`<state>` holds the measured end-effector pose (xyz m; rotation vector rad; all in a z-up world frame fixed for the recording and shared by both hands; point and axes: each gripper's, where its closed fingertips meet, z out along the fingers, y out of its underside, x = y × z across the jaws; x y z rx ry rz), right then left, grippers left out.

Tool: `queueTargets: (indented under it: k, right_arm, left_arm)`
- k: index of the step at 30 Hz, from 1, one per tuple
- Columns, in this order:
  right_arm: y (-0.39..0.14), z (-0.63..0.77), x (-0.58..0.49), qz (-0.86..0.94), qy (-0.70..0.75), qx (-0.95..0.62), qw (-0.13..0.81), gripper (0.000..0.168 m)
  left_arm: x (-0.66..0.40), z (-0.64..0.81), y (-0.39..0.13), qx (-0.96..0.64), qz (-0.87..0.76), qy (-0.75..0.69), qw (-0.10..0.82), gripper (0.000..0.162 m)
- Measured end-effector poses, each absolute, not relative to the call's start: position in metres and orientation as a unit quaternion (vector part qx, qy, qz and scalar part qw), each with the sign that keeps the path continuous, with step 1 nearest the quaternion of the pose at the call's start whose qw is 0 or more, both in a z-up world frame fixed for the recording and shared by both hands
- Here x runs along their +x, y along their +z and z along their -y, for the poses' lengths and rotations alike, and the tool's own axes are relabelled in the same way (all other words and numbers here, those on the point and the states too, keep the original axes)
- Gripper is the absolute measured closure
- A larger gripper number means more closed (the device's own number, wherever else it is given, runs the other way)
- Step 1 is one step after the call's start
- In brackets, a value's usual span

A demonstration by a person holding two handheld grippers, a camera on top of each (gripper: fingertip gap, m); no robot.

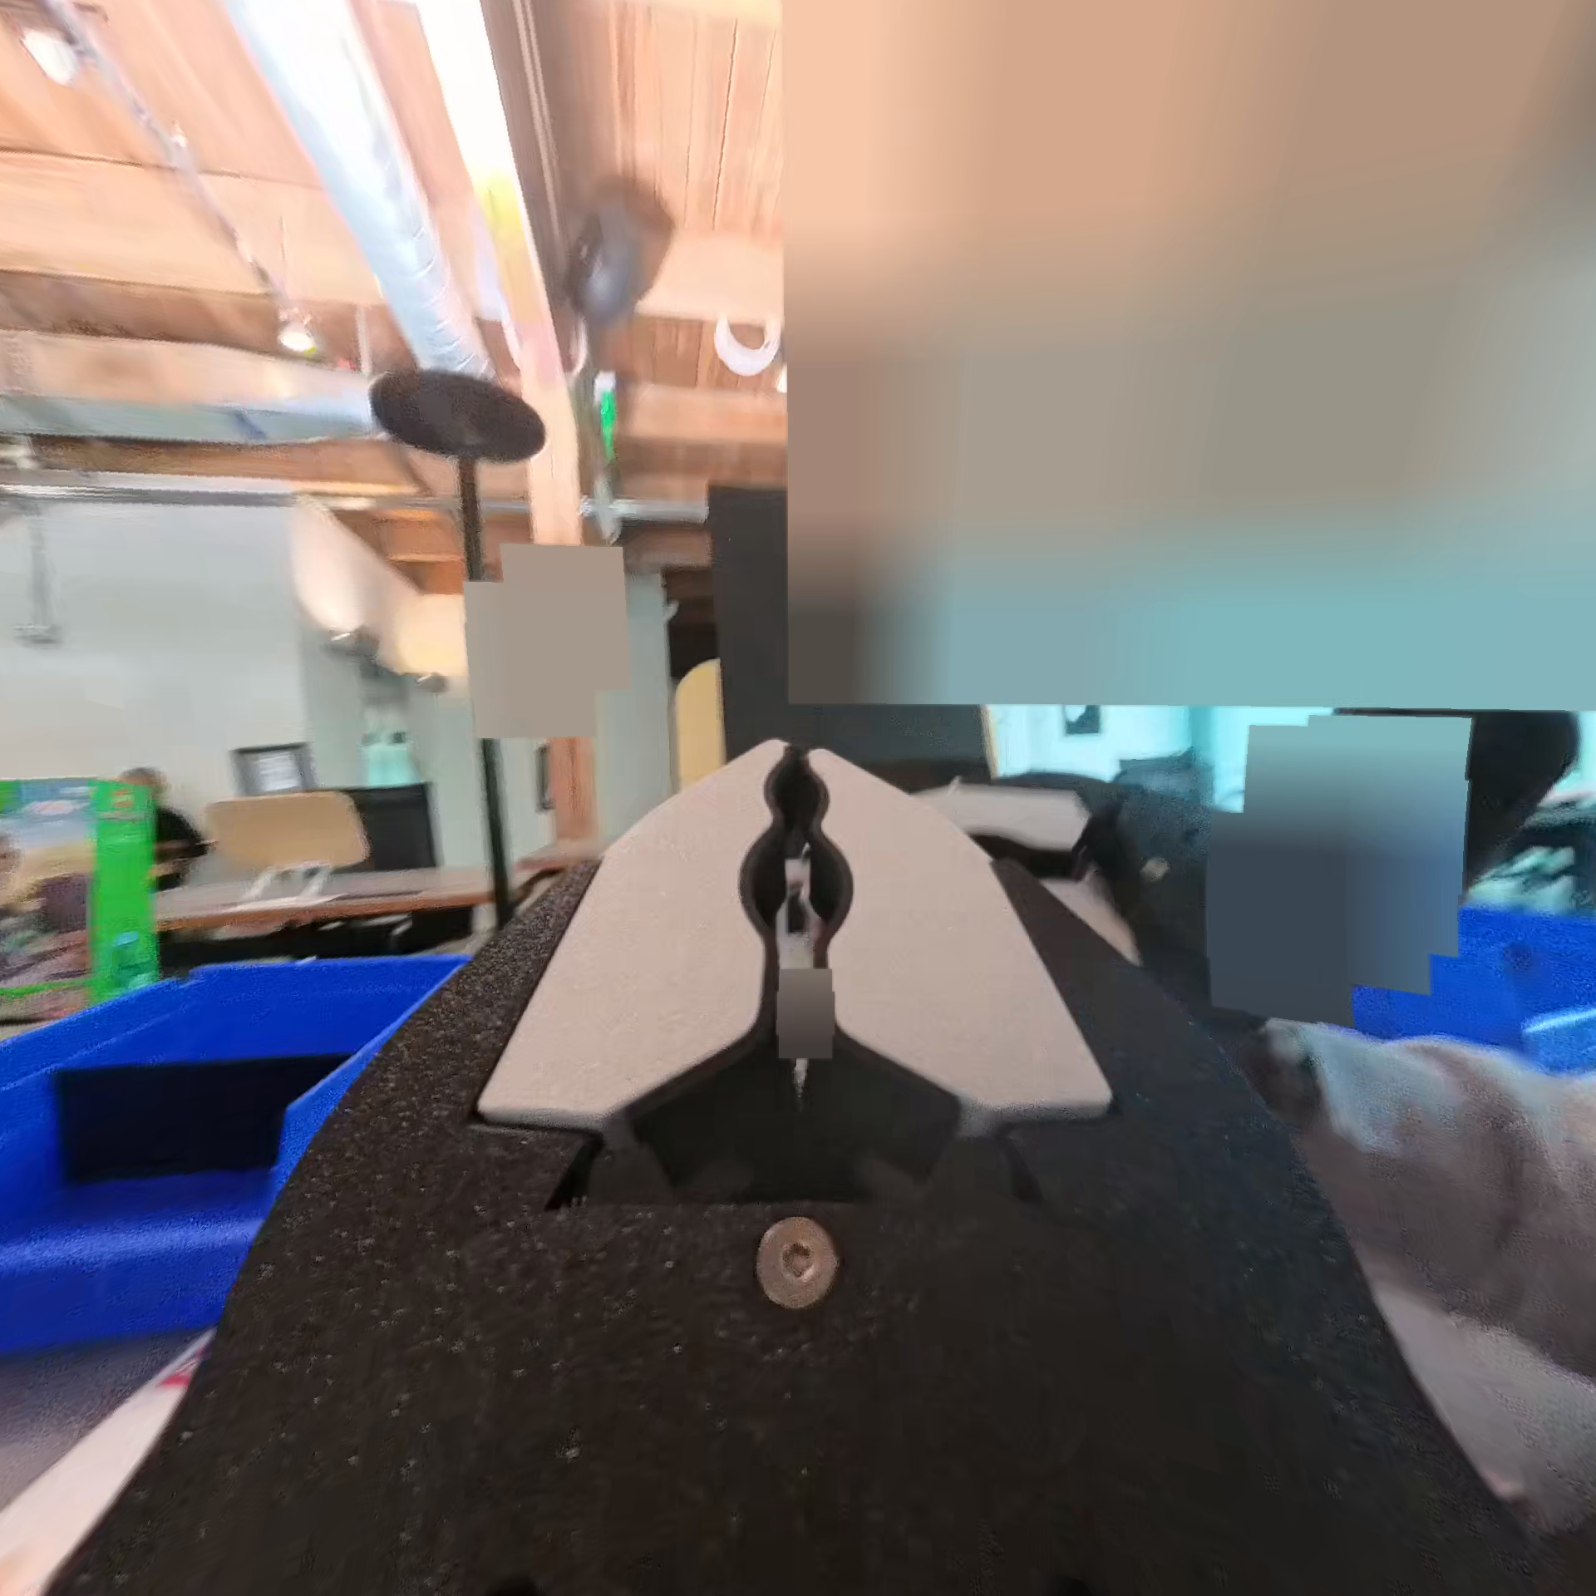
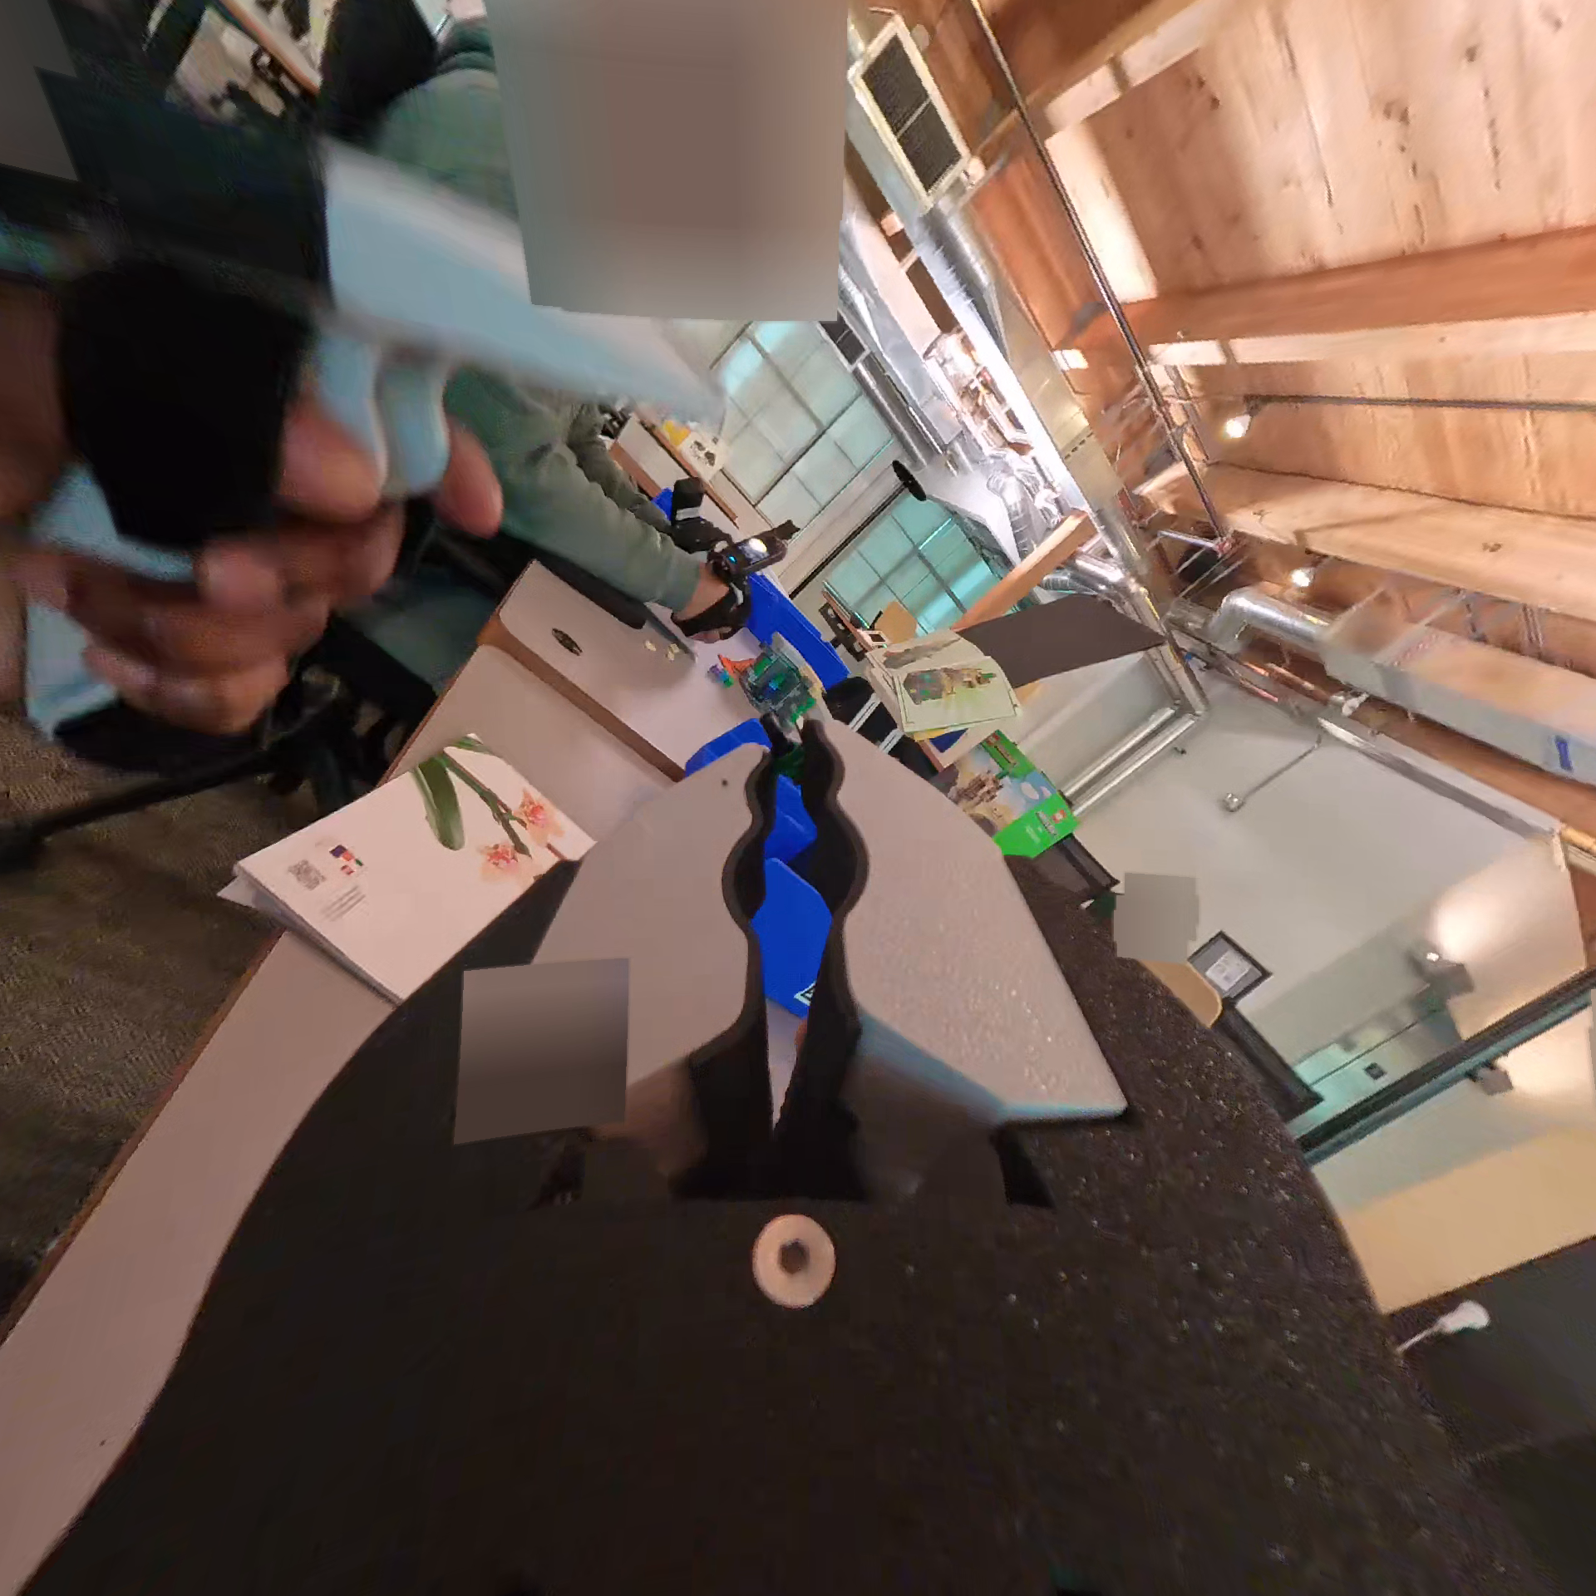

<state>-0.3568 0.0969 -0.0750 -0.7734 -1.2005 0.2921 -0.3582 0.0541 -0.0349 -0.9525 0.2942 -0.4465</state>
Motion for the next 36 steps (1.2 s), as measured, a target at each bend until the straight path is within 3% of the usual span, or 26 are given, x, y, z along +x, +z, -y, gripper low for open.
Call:
queueTargets:
  k: [1,9,25,30,36]
  right_arm:
    - [-0.073,-0.100,-0.354,0.540,0.137,-0.356,0.750,0.162]
    - [-0.063,-0.082,-0.355,0.536,0.162,-0.346,0.752,0.163]
    - [-0.061,-0.060,-0.356,0.548,0.248,-0.311,0.736,0.162]
    - [-0.052,-0.061,-0.352,0.498,0.255,-0.307,0.770,0.162]
    - [-0.053,-0.064,-0.349,0.489,0.249,-0.308,0.777,0.162]
  left_arm:
    - [-0.355,-0.062,-0.043,-0.466,-0.144,-0.189,0.852,0.162]
    - [-0.333,-0.072,-0.056,-0.476,-0.189,-0.179,0.840,0.151]
    - [-0.328,-0.062,-0.049,-0.446,-0.221,-0.227,0.837,0.157]
    - [-0.330,-0.061,-0.045,-0.436,-0.182,-0.272,0.838,0.148]
    - [-0.325,-0.060,-0.049,-0.443,-0.175,-0.338,0.812,0.159]
